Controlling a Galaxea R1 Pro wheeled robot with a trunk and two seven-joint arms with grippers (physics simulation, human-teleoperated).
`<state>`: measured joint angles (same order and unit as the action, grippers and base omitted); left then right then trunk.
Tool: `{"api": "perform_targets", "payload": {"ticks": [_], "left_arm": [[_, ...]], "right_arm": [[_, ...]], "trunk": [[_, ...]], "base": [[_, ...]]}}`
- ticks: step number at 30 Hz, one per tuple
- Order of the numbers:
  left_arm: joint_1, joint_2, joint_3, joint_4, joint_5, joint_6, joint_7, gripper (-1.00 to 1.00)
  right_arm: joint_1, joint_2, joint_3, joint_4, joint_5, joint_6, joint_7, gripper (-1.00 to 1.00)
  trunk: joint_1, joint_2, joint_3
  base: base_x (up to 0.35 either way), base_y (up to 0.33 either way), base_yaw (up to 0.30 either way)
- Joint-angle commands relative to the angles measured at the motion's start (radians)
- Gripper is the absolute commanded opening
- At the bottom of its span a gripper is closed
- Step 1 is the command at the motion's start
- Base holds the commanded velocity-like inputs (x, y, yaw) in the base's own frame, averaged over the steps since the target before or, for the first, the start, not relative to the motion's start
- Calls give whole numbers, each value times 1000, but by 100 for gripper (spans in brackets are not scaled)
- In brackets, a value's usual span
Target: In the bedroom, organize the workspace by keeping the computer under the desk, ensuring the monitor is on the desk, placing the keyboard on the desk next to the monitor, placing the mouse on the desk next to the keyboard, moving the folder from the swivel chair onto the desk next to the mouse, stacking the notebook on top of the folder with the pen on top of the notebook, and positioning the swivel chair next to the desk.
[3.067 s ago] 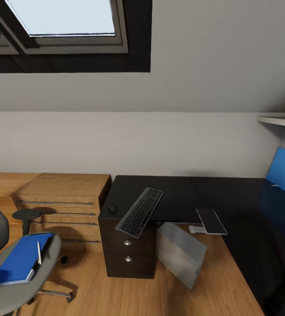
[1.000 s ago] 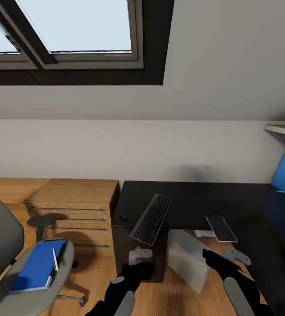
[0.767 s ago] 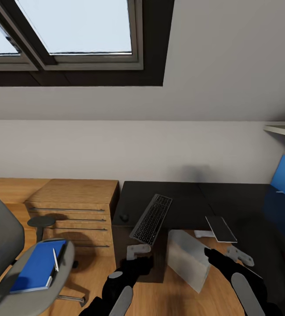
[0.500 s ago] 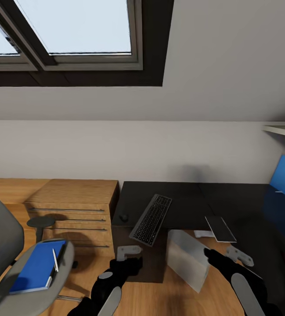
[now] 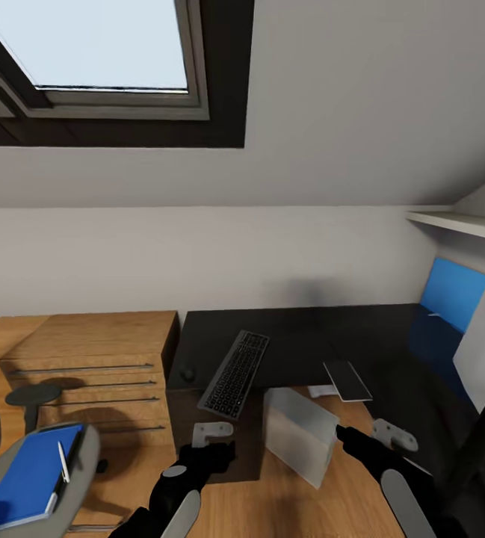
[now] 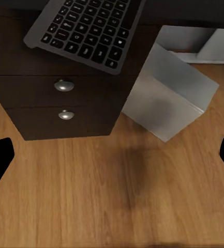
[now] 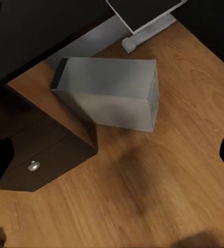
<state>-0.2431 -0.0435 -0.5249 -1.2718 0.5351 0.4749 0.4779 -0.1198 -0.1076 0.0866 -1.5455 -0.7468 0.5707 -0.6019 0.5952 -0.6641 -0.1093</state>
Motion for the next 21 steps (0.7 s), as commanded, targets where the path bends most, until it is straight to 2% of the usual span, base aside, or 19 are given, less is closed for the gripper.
{"api": "perform_targets", "payload": {"ticks": [1, 10, 16, 21], "left_arm": [[-1, 0, -1, -1, 11, 1, 10, 100], [-1, -3, -2, 0, 11, -3, 10, 100], [-1, -3, 0, 6, 11, -15, 10, 100], [-1, -3, 0, 6, 11, -16, 10, 100]], "right_arm": [[-1, -1, 8, -1, 4, -1, -10, 100], [-1, -1, 13, -1, 19, -18, -10, 100], [0, -1, 13, 1, 20, -69, -11, 100], [0, -1, 13, 1, 20, -75, -12, 100]], "trunk": [[0, -2, -2], [0, -2, -5], [0, -2, -9], [0, -2, -11]], "base": [[0, 0, -266], [0, 0, -263], [0, 0, -248], [0, 0, -126]]}}
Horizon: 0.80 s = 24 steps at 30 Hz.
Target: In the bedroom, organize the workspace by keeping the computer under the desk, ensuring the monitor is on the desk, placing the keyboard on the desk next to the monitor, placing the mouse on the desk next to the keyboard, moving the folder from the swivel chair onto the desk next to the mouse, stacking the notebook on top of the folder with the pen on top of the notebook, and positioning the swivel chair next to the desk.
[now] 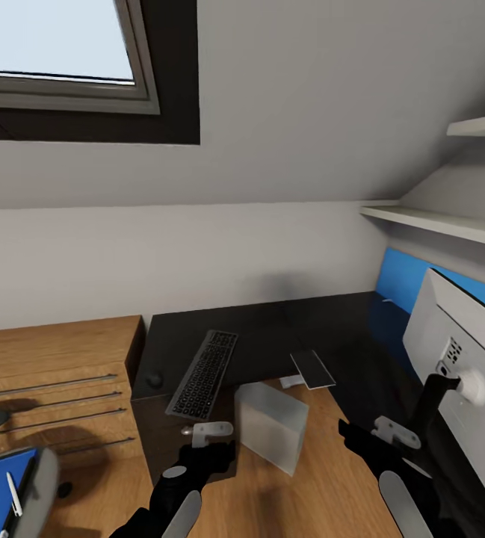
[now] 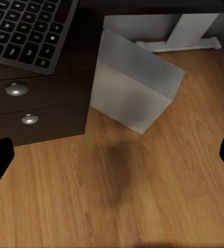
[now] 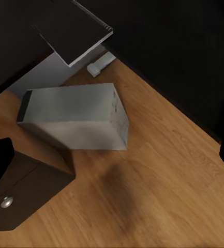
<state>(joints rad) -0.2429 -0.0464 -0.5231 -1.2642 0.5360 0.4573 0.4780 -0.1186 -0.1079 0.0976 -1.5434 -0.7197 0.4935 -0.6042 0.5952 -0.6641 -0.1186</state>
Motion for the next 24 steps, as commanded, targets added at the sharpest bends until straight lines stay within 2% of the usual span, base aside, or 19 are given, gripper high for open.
{"api": "perform_targets", "payload": {"ticks": [1, 15, 24], "left_arm": [[-1, 0, -2, -1, 10, 1, 10, 100], [-1, 2, 0, -1, 10, 1, 10, 100], [-1, 3, 1, -1, 10, 1, 10, 100]], "right_arm": [[-1, -1, 2, -1, -7, 1, -9, 100], [-1, -2, 1, -1, -6, 0, -11, 100], [-1, -3, 1, -1, -6, 0, -11, 100]], "trunk": [[0, -2, -2], [0, -2, -2], [0, -2, -2]], "base": [[0, 0, -29], [0, 0, -14], [0, 0, -215]]}}
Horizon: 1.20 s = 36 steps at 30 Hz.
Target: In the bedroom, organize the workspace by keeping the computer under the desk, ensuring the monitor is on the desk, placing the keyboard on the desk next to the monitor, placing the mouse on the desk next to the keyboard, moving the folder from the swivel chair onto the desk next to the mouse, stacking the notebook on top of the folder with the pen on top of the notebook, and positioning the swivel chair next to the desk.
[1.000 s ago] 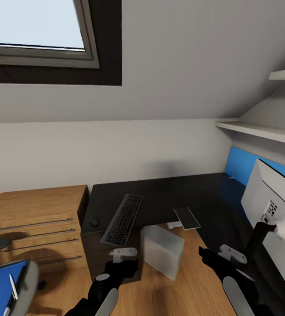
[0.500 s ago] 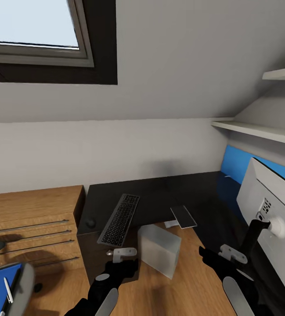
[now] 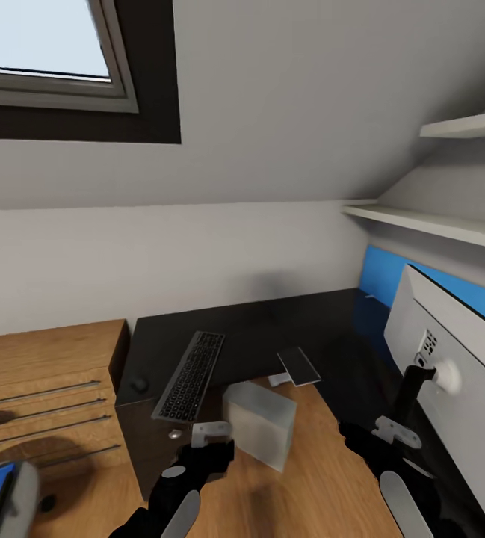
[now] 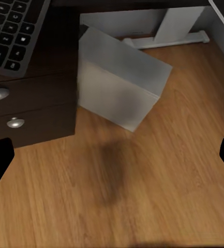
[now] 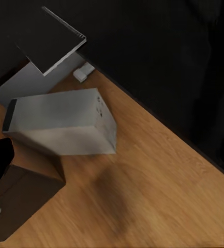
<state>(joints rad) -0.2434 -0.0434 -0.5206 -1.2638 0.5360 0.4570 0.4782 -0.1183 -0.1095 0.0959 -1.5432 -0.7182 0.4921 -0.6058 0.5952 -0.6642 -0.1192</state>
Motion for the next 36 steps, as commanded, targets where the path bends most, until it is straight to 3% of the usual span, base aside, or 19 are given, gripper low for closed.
{"api": "perform_targets", "payload": {"ticks": [1, 9, 14, 17, 23, 24, 29, 35, 36], "left_arm": [[-1, 0, -1, -2, 10, 2, 10, 100], [-1, 0, 5, -2, 10, 2, 10, 100], [-1, 0, 58, -2, 10, 3, 3, 100], [-1, 0, 66, -2, 10, 4, 2, 100], [-1, 0, 70, -2, 9, 4, 0, 100], [-1, 0, 70, -2, 9, 4, 2, 100], [-1, 0, 70, -2, 9, 4, 2, 100], [-1, 0, 70, -2, 9, 4, 2, 100], [-1, 0, 70, -2, 9, 3, 2, 100]], "right_arm": [[-1, -1, 2, -1, -7, 2, -9, 100], [-1, -1, 2, -1, -7, -1, -9, 100], [-1, -1, 3, -1, -7, -1, -9, 100], [-1, -1, 2, -1, -7, -1, -9, 100], [-1, -7, -6, 0, -6, -1, -8, 100], [-1, -8, -34, 0, -6, -1, -8, 100], [-1, -9, -56, 0, -6, 0, -7, 100], [-1, -9, -61, 0, -5, 0, -8, 100], [-1, -9, -62, 0, 12, 0, -7, 100]], "trunk": [[0, -2, -2], [0, -2, -3], [0, -2, -3], [0, -2, -3], [0, -2, -3], [0, -2, -2], [0, -2, 1], [0, -2, 5], [0, -2, 6]], "base": [[0, 0, -257], [0, 0, -253], [0, 0, -78], [0, 0, -10], [0, 0, -46], [0, 0, -202], [0, 0, -218], [0, 0, -230], [0, 0, -233]]}}
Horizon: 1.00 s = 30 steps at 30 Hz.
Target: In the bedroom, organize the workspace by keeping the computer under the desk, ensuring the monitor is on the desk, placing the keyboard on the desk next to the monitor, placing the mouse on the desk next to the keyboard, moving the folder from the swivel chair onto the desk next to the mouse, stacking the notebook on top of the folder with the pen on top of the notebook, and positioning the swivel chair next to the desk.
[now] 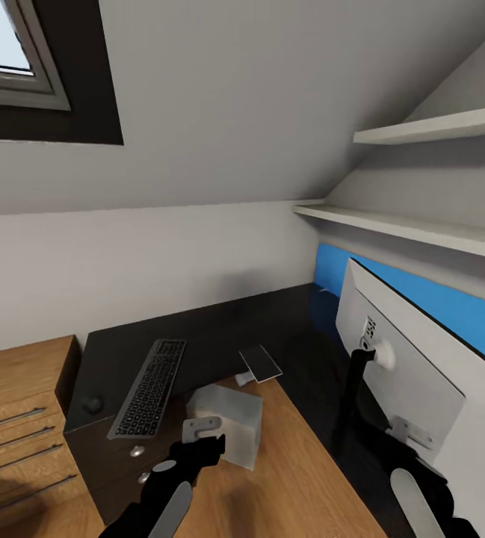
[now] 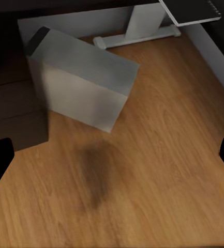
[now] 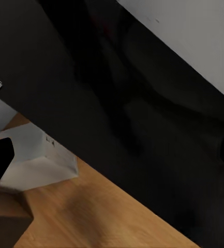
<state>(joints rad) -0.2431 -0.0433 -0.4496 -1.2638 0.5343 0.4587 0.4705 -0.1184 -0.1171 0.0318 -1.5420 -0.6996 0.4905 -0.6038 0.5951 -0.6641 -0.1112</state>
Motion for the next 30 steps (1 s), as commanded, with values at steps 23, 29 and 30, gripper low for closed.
{"api": "perform_targets", "payload": {"ticks": [23, 29, 30], "left_arm": [[-1, 0, -3, -14, 11, 0, 10, 100], [-1, 0, -3, -14, 11, 0, 10, 100], [-1, 0, -2, -14, 11, 0, 10, 100]], "right_arm": [[-1, -1, -13, 13, 29, 2, -8, 100], [-1, -1, -26, 15, 34, 2, -8, 100], [-1, -1, -27, 16, 35, 2, -8, 100]], "trunk": [[0, -2, 14], [0, -2, 18], [0, -2, 19]], "base": [[52, -35, -235], [22, -16, -242], [4, -3, -246]]}}
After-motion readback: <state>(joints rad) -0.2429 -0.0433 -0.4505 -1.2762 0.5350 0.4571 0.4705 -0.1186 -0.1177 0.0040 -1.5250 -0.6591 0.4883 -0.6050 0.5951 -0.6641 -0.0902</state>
